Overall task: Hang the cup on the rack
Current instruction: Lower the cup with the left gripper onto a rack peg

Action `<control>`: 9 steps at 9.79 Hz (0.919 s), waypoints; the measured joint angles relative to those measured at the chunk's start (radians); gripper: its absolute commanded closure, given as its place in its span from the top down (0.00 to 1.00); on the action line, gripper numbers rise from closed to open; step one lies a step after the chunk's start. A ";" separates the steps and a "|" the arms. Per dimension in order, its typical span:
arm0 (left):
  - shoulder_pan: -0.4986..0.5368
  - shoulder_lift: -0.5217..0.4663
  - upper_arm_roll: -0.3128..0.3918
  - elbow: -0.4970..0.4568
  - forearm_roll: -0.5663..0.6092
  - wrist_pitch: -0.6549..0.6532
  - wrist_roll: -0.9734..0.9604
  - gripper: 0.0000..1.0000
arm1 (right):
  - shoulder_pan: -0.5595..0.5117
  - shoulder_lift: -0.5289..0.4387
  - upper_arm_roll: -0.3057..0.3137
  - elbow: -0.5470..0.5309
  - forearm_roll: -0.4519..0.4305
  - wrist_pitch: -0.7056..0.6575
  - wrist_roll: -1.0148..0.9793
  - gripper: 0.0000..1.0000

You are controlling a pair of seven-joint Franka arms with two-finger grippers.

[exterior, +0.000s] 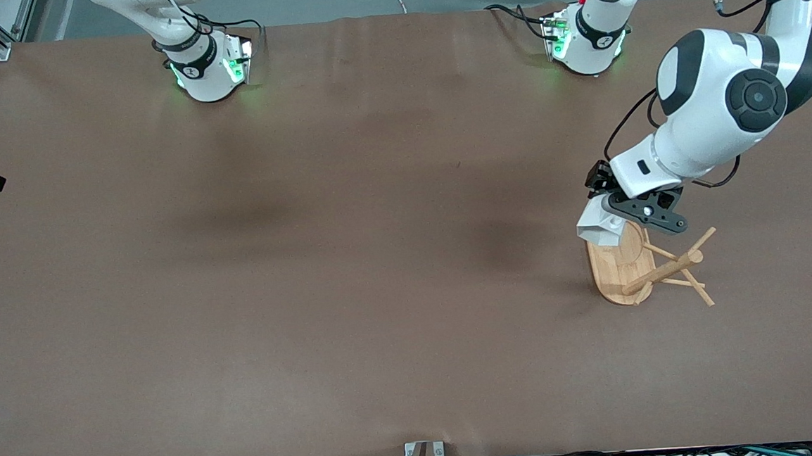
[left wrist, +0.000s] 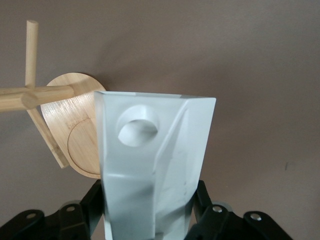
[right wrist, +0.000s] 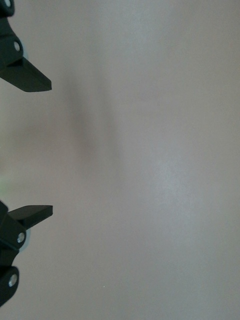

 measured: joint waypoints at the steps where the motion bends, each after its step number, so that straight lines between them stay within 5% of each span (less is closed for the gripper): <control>1: 0.000 0.015 0.010 0.004 0.000 0.015 0.006 0.13 | 0.000 0.000 0.000 0.000 0.000 -0.003 0.000 1.00; 9: -0.005 0.095 0.014 0.100 0.000 0.022 0.030 0.13 | 0.000 0.000 0.002 0.000 0.001 -0.003 0.000 1.00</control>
